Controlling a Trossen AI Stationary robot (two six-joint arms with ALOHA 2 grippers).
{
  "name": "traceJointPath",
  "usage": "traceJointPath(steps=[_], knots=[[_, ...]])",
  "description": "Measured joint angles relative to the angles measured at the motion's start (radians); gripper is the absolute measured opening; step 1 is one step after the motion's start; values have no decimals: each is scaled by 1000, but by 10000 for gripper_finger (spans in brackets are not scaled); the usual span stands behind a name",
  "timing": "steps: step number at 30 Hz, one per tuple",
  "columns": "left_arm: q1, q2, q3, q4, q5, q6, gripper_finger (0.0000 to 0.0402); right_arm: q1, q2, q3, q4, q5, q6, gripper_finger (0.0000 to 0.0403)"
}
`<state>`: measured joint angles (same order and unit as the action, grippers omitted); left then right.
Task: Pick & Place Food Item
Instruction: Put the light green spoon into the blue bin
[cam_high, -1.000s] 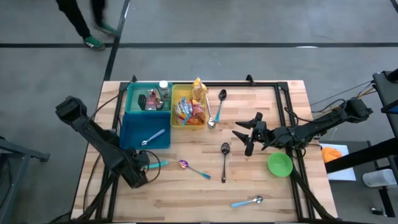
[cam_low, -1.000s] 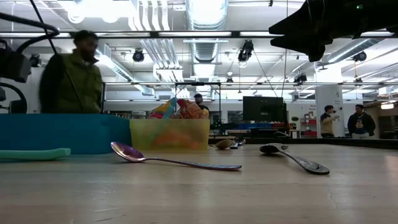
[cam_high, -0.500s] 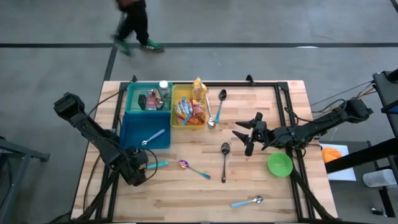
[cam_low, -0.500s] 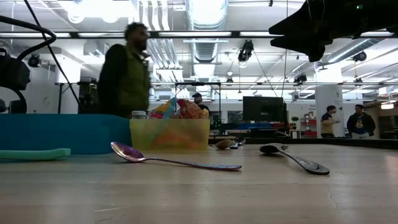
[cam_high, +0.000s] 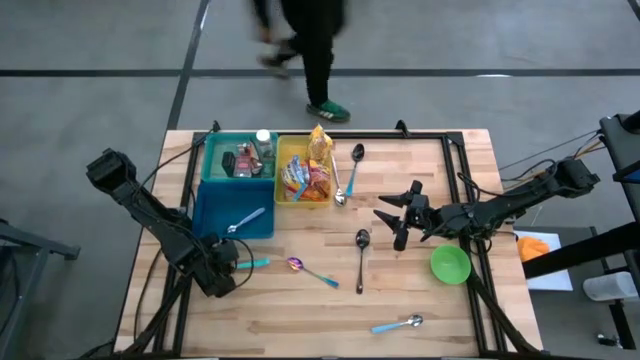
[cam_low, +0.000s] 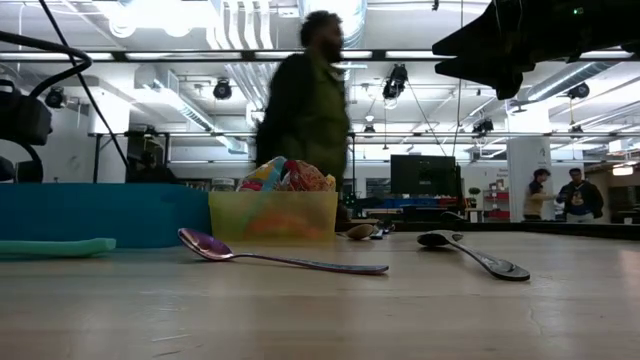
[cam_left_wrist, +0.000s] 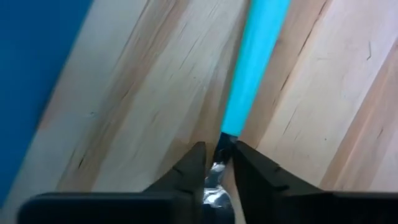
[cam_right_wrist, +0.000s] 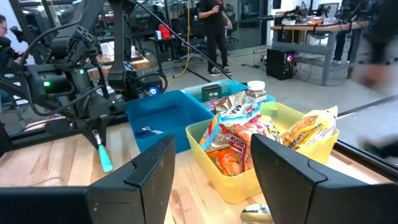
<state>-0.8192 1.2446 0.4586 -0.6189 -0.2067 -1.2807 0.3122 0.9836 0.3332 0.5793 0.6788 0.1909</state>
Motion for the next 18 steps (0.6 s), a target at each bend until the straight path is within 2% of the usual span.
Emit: traceJointPath(steps=[6,18], knots=[[0,1,0,10,-10,-13,13,0,0,0,0,0,0,206],[0,1,0,10,-10,-28,12,0,0,0,0,0,0,206]])
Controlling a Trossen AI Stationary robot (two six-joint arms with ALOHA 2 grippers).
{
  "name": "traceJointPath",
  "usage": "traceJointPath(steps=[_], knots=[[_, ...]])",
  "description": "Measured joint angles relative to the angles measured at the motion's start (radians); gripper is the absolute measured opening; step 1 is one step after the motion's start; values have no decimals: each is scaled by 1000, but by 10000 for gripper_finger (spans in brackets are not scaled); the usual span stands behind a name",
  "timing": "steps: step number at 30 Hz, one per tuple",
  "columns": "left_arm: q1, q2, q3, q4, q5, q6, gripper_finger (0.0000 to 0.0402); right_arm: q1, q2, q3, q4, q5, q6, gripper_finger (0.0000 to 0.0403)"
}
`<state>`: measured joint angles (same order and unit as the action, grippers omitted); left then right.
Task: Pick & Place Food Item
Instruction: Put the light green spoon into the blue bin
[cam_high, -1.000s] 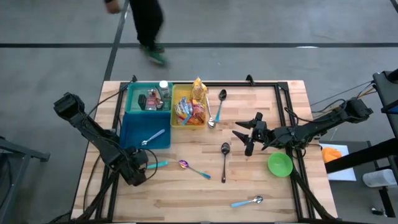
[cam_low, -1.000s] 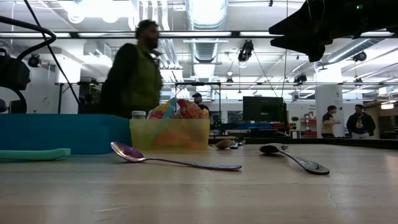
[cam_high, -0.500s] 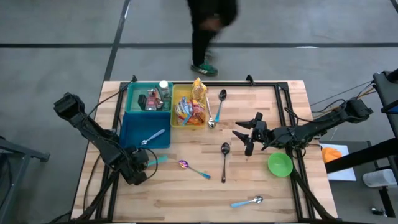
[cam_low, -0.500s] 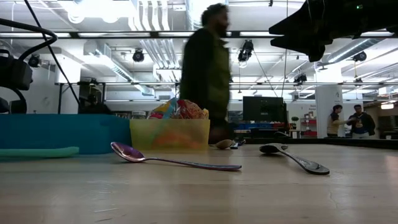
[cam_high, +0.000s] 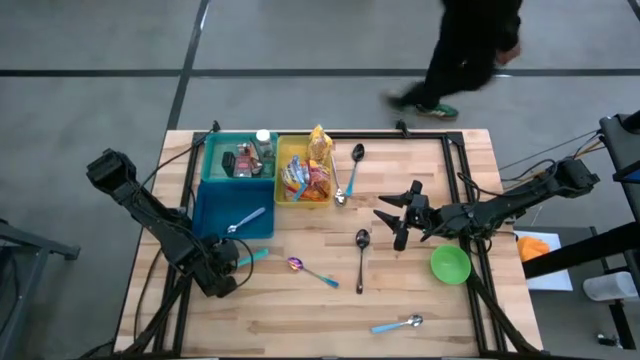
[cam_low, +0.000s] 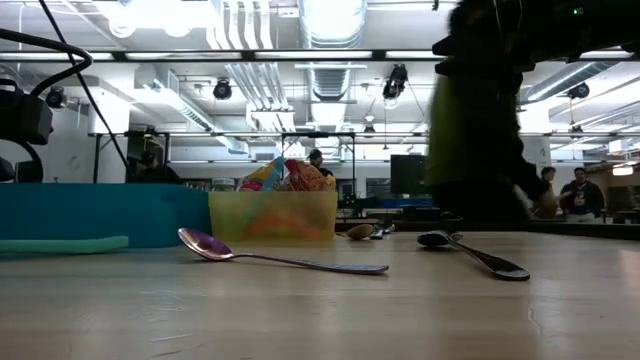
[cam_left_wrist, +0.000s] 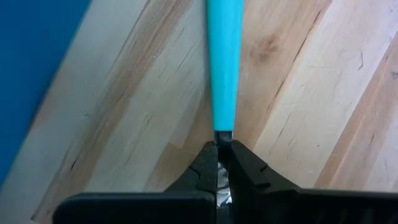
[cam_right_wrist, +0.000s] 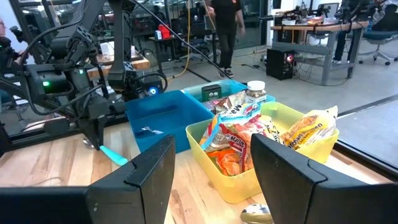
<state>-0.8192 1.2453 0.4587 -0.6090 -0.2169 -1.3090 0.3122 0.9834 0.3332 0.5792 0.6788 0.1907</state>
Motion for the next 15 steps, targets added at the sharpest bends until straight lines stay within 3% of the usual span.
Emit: traceJointPath(steps=[15], knots=[[1,2,98,-50,-6,-8,12,0,0,0,1,0,0,206]])
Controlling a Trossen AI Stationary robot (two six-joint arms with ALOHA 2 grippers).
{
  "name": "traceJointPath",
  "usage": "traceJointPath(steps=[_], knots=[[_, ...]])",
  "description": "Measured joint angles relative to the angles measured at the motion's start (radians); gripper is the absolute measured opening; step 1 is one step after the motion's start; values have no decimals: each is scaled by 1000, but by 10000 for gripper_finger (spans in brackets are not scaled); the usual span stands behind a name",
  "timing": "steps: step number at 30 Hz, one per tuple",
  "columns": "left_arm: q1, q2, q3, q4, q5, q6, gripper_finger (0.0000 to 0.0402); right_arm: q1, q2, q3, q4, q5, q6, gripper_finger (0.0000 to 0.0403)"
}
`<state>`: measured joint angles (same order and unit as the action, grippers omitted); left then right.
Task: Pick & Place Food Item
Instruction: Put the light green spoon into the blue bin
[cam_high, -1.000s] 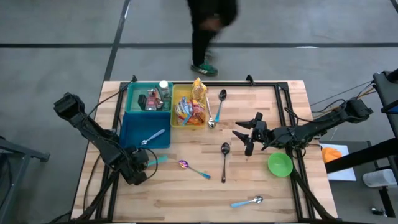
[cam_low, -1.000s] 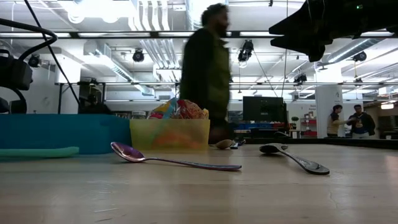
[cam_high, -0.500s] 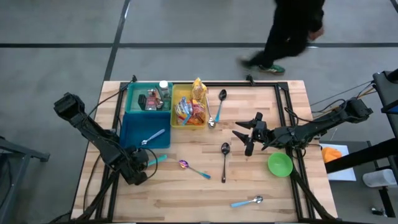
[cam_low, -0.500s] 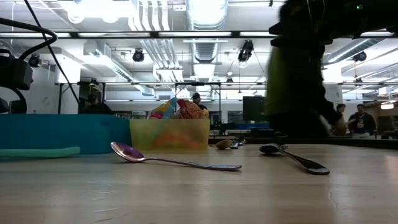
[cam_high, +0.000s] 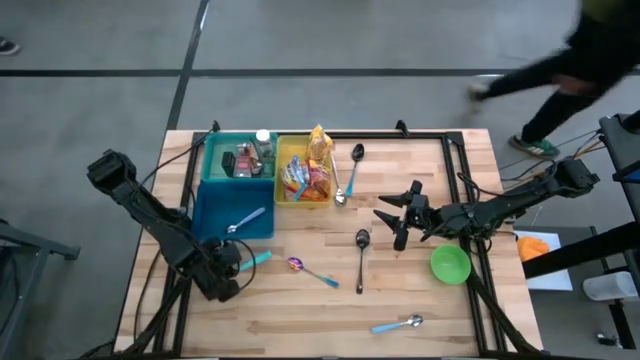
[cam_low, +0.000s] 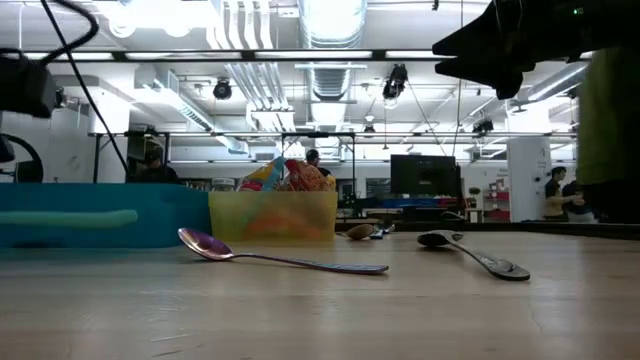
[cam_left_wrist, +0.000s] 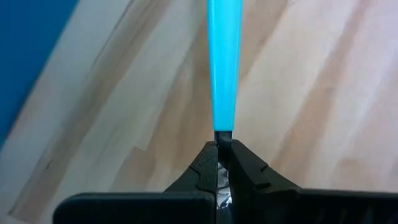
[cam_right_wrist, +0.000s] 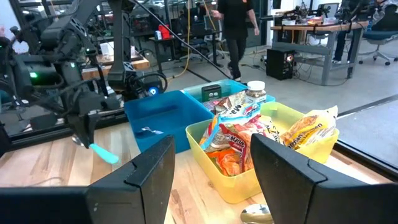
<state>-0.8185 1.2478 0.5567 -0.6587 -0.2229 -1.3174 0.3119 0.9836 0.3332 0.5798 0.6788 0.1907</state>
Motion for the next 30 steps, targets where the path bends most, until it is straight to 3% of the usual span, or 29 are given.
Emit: traceJointPath(steps=[7,15,22,30], knots=[[3,-1,106,-124,-29,-18,12,0,0,0,0,0,0,206],[33,-1,271,-385,-100,-18,12,0,0,0,0,0,0,206],[114,-2,371,-601,-124,-14,12,0,0,0,1,0,0,206],[270,-2,388,-735,-133,54,12,0,0,0,1,0,0,206]])
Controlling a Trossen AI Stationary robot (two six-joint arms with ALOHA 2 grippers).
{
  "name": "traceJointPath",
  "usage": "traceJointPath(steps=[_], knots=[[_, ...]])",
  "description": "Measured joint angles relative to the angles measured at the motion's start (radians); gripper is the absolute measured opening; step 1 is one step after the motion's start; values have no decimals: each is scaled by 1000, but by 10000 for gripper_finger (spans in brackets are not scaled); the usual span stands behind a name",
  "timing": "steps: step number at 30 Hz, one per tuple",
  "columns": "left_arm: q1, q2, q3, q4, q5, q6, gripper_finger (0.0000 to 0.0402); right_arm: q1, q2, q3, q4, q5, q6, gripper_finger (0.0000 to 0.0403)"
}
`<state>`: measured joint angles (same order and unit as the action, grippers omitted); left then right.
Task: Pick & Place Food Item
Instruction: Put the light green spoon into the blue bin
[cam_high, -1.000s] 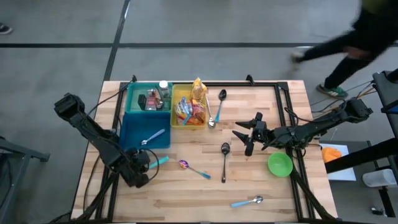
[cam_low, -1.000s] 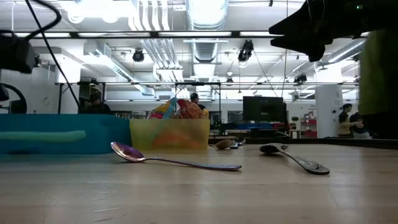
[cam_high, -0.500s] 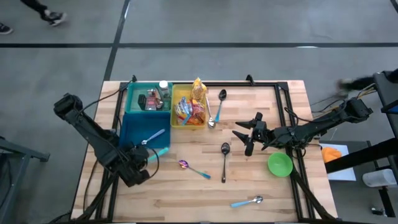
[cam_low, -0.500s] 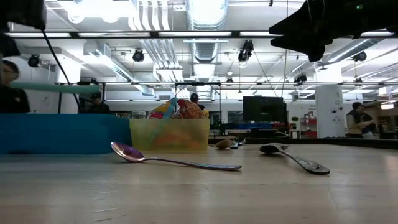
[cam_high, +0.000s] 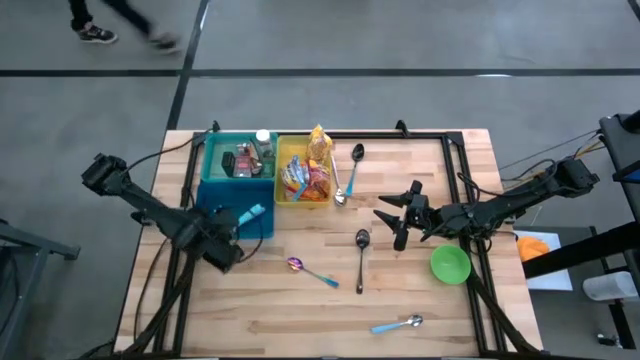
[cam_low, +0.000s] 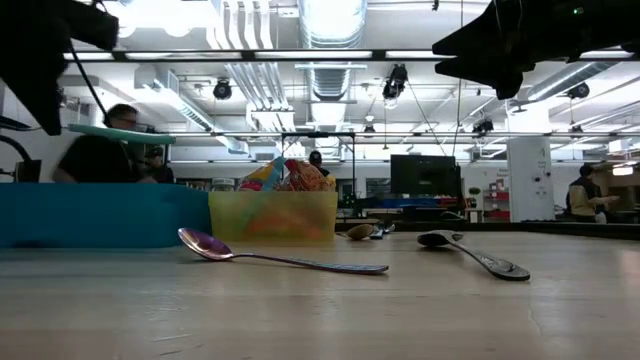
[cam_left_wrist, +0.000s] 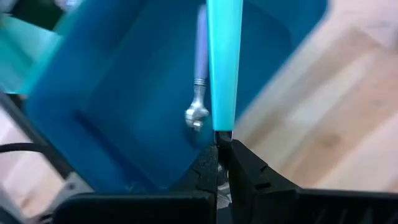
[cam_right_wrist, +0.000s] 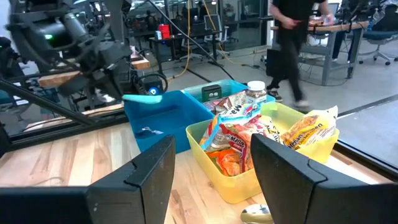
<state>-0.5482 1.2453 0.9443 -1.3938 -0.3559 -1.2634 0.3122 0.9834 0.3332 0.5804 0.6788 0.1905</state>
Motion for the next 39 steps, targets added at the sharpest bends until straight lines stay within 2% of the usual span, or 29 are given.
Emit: traceJointPath(steps=[4,9,16,23,35,39], knots=[[108,0,0,-30,-16,105,12,0,0,0,0,0,0,206],[230,0,0,-32,-74,310,12,0,0,0,0,0,0,206],[354,0,-1,-25,-80,470,12,0,0,0,0,0,0,206],[421,0,-27,14,-94,551,12,0,0,0,0,0,0,206],[502,0,-222,202,-92,588,12,0,0,0,0,0,0,206],[517,0,-249,242,-46,577,12,0,0,0,0,0,0,206]])
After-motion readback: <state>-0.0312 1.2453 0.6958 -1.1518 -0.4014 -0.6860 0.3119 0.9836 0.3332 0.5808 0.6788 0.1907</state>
